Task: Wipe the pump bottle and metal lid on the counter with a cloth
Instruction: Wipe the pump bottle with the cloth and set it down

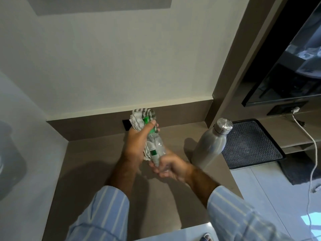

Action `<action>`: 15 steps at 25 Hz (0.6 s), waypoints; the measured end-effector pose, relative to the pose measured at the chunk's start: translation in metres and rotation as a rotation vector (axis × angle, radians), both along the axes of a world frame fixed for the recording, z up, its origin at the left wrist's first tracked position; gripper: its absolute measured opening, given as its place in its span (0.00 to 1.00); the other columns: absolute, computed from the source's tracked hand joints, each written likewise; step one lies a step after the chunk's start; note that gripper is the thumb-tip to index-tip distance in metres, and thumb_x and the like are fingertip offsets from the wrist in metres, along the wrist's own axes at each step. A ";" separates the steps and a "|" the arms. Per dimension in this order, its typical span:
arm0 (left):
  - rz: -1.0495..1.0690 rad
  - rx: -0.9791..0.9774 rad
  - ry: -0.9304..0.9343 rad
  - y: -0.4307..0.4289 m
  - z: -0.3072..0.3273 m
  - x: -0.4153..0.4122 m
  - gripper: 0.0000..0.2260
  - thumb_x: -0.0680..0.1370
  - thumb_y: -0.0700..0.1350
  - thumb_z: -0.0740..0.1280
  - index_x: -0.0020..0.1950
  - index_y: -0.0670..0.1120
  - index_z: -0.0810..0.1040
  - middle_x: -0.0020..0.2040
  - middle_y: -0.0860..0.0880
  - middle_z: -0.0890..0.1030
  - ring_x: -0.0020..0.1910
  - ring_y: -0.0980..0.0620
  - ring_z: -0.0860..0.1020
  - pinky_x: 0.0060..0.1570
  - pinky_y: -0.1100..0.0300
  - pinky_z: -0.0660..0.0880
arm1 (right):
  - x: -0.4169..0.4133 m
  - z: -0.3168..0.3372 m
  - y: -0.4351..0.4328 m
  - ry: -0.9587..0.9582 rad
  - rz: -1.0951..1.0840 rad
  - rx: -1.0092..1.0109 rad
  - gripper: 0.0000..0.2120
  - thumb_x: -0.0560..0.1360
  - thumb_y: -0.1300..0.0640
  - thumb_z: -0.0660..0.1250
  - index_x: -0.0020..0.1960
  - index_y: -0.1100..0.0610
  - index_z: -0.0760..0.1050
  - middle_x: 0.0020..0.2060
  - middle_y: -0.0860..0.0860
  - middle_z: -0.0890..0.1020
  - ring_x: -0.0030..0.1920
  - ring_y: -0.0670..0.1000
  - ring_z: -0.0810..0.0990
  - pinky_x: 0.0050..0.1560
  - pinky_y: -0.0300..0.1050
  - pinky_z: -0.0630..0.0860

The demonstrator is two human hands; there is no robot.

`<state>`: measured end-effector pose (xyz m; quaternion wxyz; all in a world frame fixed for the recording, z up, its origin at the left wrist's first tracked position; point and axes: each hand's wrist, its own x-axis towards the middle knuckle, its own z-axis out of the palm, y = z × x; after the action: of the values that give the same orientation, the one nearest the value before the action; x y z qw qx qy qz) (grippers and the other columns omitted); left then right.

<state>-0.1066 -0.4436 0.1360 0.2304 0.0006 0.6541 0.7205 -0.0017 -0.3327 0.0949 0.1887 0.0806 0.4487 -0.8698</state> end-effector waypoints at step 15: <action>0.240 -0.076 0.061 0.001 0.018 0.007 0.22 0.69 0.72 0.70 0.45 0.54 0.85 0.41 0.49 0.89 0.42 0.43 0.89 0.51 0.37 0.85 | 0.000 0.039 -0.005 0.268 -0.139 0.728 0.29 0.74 0.55 0.70 0.74 0.51 0.68 0.51 0.50 0.82 0.42 0.47 0.81 0.42 0.36 0.79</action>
<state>-0.0992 -0.4426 0.1543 0.1225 -0.0647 0.6830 0.7172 -0.0021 -0.3374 0.1339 0.0282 0.0580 0.7421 -0.6671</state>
